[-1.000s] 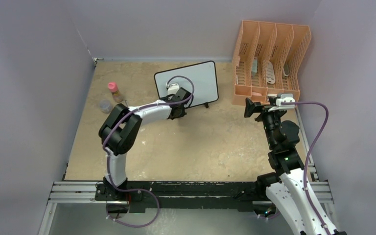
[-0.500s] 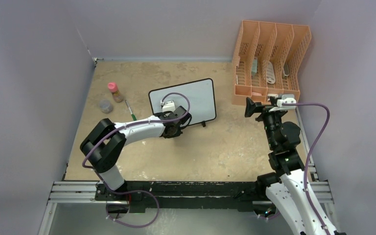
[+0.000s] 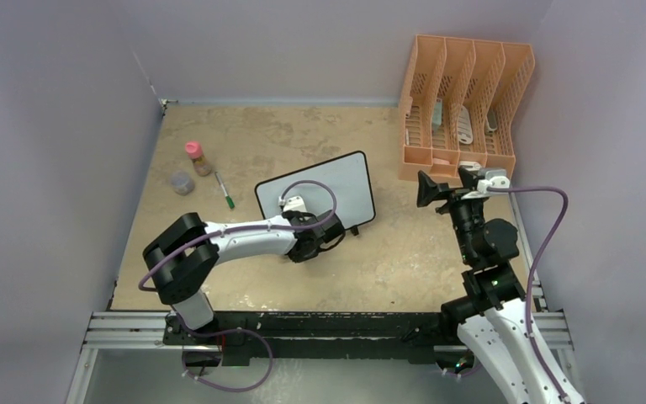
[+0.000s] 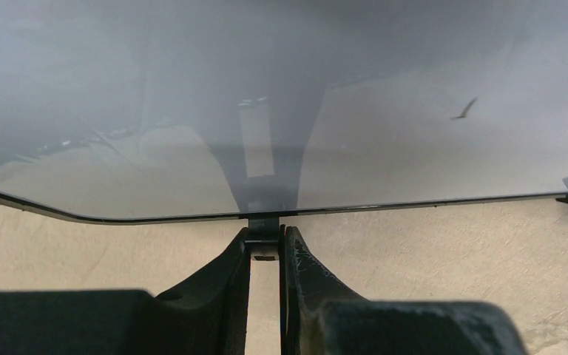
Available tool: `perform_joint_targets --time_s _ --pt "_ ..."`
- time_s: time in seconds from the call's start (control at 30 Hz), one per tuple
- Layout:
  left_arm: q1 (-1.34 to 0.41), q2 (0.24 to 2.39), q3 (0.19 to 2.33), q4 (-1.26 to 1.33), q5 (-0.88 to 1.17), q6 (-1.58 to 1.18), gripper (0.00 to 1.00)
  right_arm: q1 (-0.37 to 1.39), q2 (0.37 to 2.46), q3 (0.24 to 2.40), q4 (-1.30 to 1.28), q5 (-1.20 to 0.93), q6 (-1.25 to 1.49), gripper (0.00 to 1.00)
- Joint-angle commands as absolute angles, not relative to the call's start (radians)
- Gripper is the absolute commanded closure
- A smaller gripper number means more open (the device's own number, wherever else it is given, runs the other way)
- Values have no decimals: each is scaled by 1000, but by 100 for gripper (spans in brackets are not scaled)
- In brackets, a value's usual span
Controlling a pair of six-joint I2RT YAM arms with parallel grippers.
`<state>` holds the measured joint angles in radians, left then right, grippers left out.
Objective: Write a sentence on the whiteboard
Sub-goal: Move the whiteboard to the center of the board.
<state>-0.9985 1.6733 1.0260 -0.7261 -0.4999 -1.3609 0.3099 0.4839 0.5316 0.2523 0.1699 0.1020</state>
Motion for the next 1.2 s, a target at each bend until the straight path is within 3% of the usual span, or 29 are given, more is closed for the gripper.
perform_joint_targets --time_s 0.0,0.27,0.57,0.7,0.97,1.17 --pt "-1042 1696 1068 -834 -517 -1480 100 337 466 532 293 196 127 1" --pt "-1073 1741 1088 -805 -501 -1491 99 362 449 530 287 202 133 1" --pt "-1095 1693 1152 -924 -503 -1492 60 372 440 526 291 201 132 1" --pt "-1107 1633 1188 -992 -492 -1462 48 374 437 526 291 201 130 1" --pt "-1109 1460 1322 -1117 -573 -1308 30 374 449 527 284 211 124 1" --pt "-1055 1385 1419 -1103 -661 -1052 23 374 459 525 281 228 119 1"
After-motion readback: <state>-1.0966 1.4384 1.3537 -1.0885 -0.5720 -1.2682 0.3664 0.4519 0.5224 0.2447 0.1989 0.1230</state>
